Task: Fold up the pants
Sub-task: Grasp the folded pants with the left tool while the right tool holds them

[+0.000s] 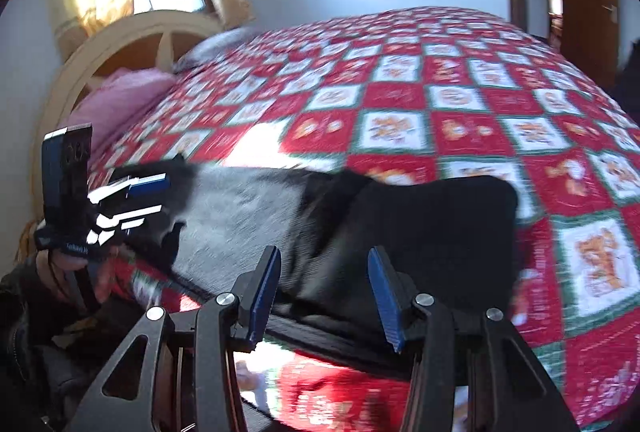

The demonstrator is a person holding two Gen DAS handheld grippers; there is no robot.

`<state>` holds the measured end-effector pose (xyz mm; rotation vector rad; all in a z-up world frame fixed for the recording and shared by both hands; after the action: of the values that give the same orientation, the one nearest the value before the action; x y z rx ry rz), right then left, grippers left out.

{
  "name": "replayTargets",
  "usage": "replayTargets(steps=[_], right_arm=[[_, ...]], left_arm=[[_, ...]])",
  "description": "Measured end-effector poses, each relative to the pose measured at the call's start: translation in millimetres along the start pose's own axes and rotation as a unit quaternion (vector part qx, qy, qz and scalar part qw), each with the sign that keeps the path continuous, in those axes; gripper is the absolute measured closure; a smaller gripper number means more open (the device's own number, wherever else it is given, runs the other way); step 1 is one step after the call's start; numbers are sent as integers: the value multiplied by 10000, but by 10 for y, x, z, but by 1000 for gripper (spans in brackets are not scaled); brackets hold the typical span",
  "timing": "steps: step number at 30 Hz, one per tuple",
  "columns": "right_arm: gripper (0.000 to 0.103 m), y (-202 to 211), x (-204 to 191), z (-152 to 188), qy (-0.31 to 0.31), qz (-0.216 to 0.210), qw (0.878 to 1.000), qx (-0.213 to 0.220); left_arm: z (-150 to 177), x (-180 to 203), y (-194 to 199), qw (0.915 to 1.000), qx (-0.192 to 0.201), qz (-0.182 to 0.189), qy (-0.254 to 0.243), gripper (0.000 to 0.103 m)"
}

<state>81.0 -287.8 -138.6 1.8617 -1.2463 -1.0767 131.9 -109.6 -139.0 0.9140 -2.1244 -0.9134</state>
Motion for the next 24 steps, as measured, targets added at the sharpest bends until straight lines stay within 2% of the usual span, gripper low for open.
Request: replayTargets(steps=[2, 6, 9, 11, 13, 14, 15, 19, 22, 24], right_arm=[[55, 50, 236, 10, -481, 19, 9986, 209], [55, 27, 664, 48, -1475, -52, 9878, 502], [55, 12, 731, 48, -1622, -66, 9849, 599], [55, 39, 704, 46, -1571, 36, 9852, 691], [55, 98, 659, 35, -1463, 103, 9857, 835], [55, 124, 642, 33, -1442, 96, 9853, 907], [55, 151, 633, 36, -1433, 73, 9852, 942], [55, 163, 446, 36, -979, 125, 9920, 792], [55, 118, 100, 79, -52, 386, 9976, 578], [55, 76, -247, 162, 782, 729, 9929, 525]], left_arm=[[-111, 109, -129, 9995, -150, 260, 16, 2], [-293, 325, -394, 9976, -418, 553, 28, 15], [-374, 430, -574, 9954, -610, 723, 142, 25], [-382, 494, -628, 9947, -659, 767, 182, 26], [-376, 555, -671, 9945, -703, 767, 149, 27], [-372, 580, -681, 9945, -725, 751, 109, 32], [-370, 594, -687, 9945, -748, 733, 86, 33], [-372, 494, -633, 9952, -645, 706, 218, 30], [-389, 320, -555, 9949, -538, 717, 453, 29], [-384, 253, -481, 9961, -432, 630, 440, 29]])
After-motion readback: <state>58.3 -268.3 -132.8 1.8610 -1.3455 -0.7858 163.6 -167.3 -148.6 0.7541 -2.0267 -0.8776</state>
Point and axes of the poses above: each gripper's, at about its wrist camera, not at the fingertips, and y roughly against the way its jaws point, x to its right, z to its underside, the point moved 1 cm from there along -y, roughly the way its jaws point, and after that the axes turned 13 degrees about -x, right-handed, at the moved point
